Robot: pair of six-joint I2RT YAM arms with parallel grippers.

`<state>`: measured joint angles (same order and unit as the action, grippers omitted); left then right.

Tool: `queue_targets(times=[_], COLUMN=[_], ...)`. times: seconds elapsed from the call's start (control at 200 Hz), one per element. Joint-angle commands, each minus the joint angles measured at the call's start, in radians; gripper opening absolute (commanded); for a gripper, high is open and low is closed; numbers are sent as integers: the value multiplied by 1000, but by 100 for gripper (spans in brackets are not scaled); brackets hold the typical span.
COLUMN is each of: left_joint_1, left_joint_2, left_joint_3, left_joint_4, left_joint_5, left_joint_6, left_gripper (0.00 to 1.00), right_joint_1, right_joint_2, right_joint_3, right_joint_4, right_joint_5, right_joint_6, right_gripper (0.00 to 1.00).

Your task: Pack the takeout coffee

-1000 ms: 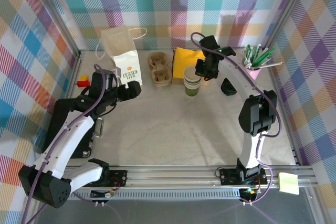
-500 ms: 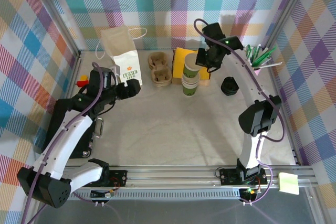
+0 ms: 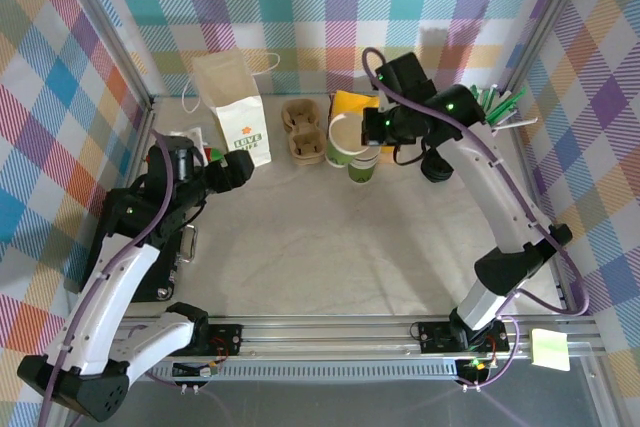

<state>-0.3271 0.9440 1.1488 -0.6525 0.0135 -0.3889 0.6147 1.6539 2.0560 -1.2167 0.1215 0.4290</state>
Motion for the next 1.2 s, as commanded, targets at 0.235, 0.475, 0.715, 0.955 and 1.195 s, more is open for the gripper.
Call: queue_targets(times=[0.235,0.475,0.715,0.955,1.195], left_joint_1=[-10,-10,-10,-10,-11], left_joint_2=[-85,-80,-83,-47,-42], left_joint_3=[-75,-104,-149,-150,-159], left_joint_4=[50,70,118,102,116], left_joint_5=[-56,-67,-35,-66,-61], left_joint_6=[-12,-31,-44,-61,-61], left_gripper=[88,88,88,89,89], right_joint_1=[119,142,151,152,152], right_joint_2=[-39,-24,2,55,77], right_joint_3=[-324,-466,-572,-628,-664], right_joint_4=[180,300,409,441,467], right_joint_5=[73,56,46,64,79], right_joint_6=[73,110,117,121,124], right_gripper=[5,5,7,7,7])
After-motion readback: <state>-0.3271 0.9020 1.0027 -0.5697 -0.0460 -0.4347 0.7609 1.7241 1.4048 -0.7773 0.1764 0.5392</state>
